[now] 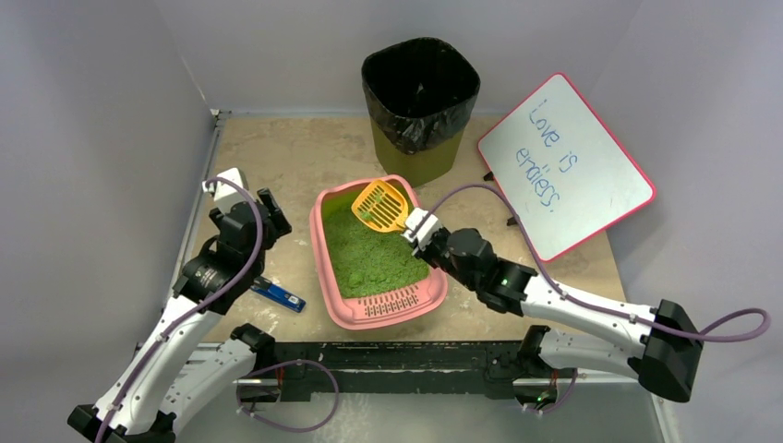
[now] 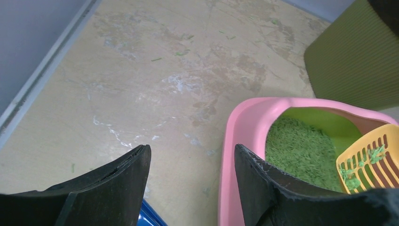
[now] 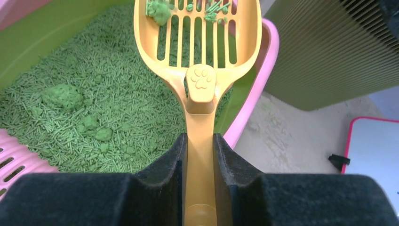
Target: Clean the litter box
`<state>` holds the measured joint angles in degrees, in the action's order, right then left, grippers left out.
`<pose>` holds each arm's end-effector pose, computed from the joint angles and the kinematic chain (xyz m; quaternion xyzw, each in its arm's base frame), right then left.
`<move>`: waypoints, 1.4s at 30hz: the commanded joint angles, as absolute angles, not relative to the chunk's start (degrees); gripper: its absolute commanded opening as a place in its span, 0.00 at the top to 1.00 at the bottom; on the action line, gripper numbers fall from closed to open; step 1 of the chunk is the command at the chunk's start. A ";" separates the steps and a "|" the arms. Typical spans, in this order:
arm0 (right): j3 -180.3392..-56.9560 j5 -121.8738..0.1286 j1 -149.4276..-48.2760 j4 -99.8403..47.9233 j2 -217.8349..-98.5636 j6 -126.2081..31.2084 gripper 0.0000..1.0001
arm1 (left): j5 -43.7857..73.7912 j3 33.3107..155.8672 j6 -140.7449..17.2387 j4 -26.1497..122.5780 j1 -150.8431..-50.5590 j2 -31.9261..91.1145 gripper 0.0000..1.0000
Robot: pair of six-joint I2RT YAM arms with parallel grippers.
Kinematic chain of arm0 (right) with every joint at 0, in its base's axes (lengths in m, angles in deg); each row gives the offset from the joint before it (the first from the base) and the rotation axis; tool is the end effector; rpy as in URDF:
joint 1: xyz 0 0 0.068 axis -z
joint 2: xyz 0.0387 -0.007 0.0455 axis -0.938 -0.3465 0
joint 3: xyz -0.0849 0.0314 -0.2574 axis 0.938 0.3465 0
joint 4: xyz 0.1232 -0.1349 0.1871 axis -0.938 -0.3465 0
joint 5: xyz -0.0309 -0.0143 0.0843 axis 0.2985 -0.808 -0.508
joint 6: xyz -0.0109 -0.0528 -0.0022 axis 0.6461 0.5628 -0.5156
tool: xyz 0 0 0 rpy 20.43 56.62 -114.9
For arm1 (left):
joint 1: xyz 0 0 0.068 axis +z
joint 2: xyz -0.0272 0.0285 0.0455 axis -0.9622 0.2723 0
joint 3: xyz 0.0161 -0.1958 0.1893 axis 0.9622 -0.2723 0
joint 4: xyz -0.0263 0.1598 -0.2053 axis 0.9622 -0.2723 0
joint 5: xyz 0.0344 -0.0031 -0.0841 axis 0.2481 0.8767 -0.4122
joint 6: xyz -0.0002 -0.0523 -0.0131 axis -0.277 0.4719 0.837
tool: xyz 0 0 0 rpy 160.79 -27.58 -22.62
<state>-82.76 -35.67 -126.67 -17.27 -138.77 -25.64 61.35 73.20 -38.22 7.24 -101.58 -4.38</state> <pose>0.1449 0.2030 0.2844 -0.3809 0.6846 0.1058 0.6124 0.1369 -0.0462 0.3369 -0.2190 0.8037 -0.0060 0.5532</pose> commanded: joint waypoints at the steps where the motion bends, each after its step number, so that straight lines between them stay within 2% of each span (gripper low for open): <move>1: -77.47 -39.74 -126.85 2.35 -133.66 -21.06 1.00 | 56.14 77.05 -34.27 7.35 -101.18 -5.93 0.36; 5: -77.91 -40.40 -126.85 2.38 -134.15 -23.89 1.00 | 52.94 78.22 -32.52 6.49 -101.18 -6.40 0.36; 16: -84.16 -43.10 -127.03 -13.61 -134.56 -55.74 1.00 | 51.14 79.16 -31.65 5.44 -101.18 -7.15 0.36; 22: -87.12 -44.80 -127.03 -19.46 -136.73 -58.47 1.00 | 51.94 79.11 -32.49 5.59 -101.18 -5.93 0.36; 27: -83.22 -46.60 -127.03 -13.94 -137.63 -45.55 1.00 | 52.59 78.51 -32.93 5.89 -101.18 -6.30 0.36; 42: -92.23 -39.26 -127.07 -34.54 -132.66 -1.01 1.00 | 55.04 75.23 -35.82 6.04 -101.18 -7.35 0.36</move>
